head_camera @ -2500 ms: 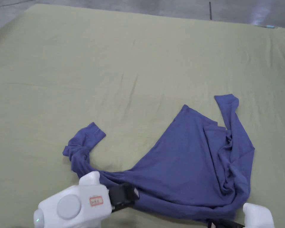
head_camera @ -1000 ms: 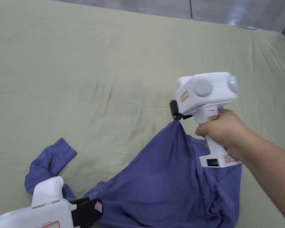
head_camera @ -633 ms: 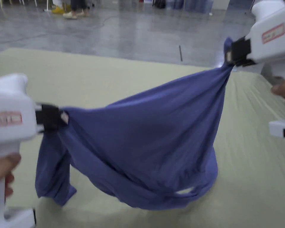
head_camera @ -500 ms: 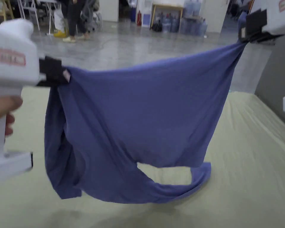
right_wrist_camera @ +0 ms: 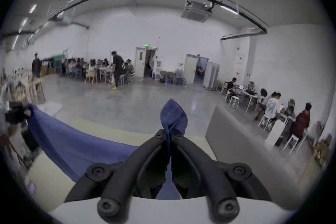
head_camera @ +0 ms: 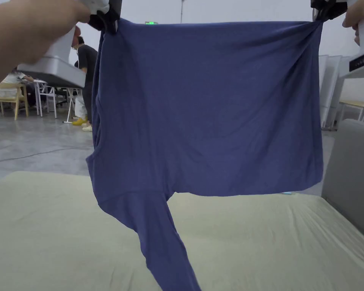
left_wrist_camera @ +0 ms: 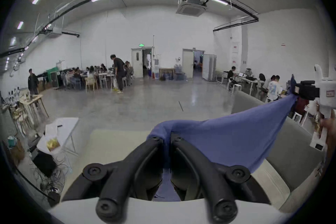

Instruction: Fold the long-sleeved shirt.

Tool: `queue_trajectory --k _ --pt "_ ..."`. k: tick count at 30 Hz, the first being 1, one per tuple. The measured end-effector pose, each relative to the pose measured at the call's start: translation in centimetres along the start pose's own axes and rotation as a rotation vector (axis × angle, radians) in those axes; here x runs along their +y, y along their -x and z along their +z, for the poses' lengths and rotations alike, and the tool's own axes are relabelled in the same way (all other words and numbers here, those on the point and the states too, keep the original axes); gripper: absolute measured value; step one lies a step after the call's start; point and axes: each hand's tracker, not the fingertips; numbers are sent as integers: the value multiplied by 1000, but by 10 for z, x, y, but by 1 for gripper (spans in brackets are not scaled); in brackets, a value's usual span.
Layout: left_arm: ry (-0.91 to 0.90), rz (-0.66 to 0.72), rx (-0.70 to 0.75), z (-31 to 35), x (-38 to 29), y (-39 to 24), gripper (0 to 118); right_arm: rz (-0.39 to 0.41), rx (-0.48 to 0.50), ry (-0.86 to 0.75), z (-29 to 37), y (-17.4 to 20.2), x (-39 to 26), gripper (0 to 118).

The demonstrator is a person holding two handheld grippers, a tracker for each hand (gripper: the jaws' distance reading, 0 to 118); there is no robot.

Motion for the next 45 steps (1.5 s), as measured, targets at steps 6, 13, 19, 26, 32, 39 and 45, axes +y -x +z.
queue_trajectory --k 6,13,19,26,32,39,45 --pt "-70 -18 61 -26 68 -3 4 26 -38 -52 -10 5 38 4" --pt "-65 -28 68 -29 63 -2 4 -12 5 -44 -31 6 22 4" --pt "97 -81 68 -61 -28 5 4 46 93 103 -79 17 -81 4" --pt "396 -98 -30 -114 -219 11 4 -7 177 373 -124 17 -293 4" --pt "526 -93 -121 -76 -381 -14 4 -9 230 507 -76 13 -454 4" --pt "614 -230 -128 22 -504 -35 4 -51 272 554 16 -11 -565 4" --pt "736 -59 -221 123 -576 -30 4 -44 276 640 108 -13 -638 4"
